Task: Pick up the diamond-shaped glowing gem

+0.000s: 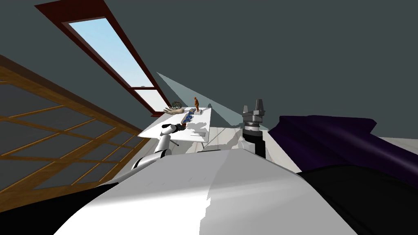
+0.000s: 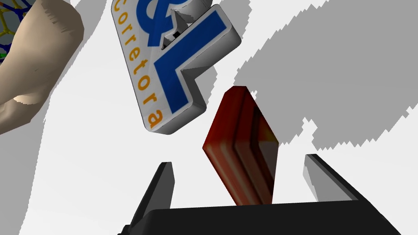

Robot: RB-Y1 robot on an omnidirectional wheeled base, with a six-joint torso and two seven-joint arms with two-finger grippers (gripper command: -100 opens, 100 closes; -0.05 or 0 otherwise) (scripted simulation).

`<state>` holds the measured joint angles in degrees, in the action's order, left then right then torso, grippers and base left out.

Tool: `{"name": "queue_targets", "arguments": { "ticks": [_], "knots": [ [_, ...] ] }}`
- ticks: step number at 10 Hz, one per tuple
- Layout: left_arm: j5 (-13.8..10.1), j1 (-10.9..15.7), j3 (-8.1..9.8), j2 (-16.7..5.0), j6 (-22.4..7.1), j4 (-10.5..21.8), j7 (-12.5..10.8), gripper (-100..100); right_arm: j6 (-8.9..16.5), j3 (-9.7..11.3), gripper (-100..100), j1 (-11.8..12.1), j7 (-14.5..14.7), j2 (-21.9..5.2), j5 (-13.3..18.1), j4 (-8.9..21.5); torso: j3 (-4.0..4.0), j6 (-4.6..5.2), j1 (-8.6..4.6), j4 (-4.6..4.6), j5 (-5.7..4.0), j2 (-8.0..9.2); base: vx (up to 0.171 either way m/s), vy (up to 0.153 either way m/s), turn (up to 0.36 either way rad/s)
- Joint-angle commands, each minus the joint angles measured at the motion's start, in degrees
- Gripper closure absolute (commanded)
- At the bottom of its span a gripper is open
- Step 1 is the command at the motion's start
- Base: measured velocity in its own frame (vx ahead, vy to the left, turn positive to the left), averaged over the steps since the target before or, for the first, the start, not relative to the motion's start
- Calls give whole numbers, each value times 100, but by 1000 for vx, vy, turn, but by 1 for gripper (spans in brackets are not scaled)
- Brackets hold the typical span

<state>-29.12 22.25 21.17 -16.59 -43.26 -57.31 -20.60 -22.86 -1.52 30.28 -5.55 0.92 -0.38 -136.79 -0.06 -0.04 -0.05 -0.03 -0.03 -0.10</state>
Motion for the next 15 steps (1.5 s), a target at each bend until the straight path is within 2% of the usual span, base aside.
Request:
{"name": "queue_targets", "arguments": {
  "ticks": [1,2,3,4,5,7,8,12,13,14,15],
  "knots": [
    [-71,66,144,59,-18,101,286,-100,0,0,0,0,0,0,0,0,0,0,0,0,0,0,39,-27,95],
    [-71,66,144,59,-18,101,317,-100,0,0,0,0,0,0,0,0,-2,-2,2,-1,1,-3,33,-31,61],
    [-134,126,269,110,-30,195,549,-100,0,0,0,0,0,0,0,0,-1,0,2,-1,1,-1,37,-37,111],
    [-134,126,269,110,-30,195,580,-100,0,0,0,0,0,0,0,0,-2,-2,0,-1,0,-3,34,-36,65],
    [-197,185,394,161,-41,289,811,-100,0,0,0,0,0,0,0,0,-1,0,0,-1,0,-2,41,-41,122],
    [-186,176,376,154,-41,273,786,-100,0,0,0,0,0,0,0,0,-1,1,-1,-1,0,-2,22,-27,29],
    [-187,177,379,156,-43,274,804,100,0,0,0,0,0,0,0,0,2,0,6,1,1,5,0,0,0],
    [-189,177,379,158,-46,275,799,100,0,0,0,0,0,0,0,0,6,0,13,2,1,10,0,0,0],
    [-188,177,379,158,-45,275,800,0,0,0,0,0,0,0,0,0,6,0,14,2,2,10,0,0,0],
    [-134,126,269,110,-30,195,580,100,0,0,0,0,0,0,0,0,6,0,14,2,2,10,-27,29,-129],
    [-71,66,144,59,-18,101,409,100,0,0,0,-1,0,-1,0,0,10,6,21,4,3,17,-48,71,-195]
  ]
}}
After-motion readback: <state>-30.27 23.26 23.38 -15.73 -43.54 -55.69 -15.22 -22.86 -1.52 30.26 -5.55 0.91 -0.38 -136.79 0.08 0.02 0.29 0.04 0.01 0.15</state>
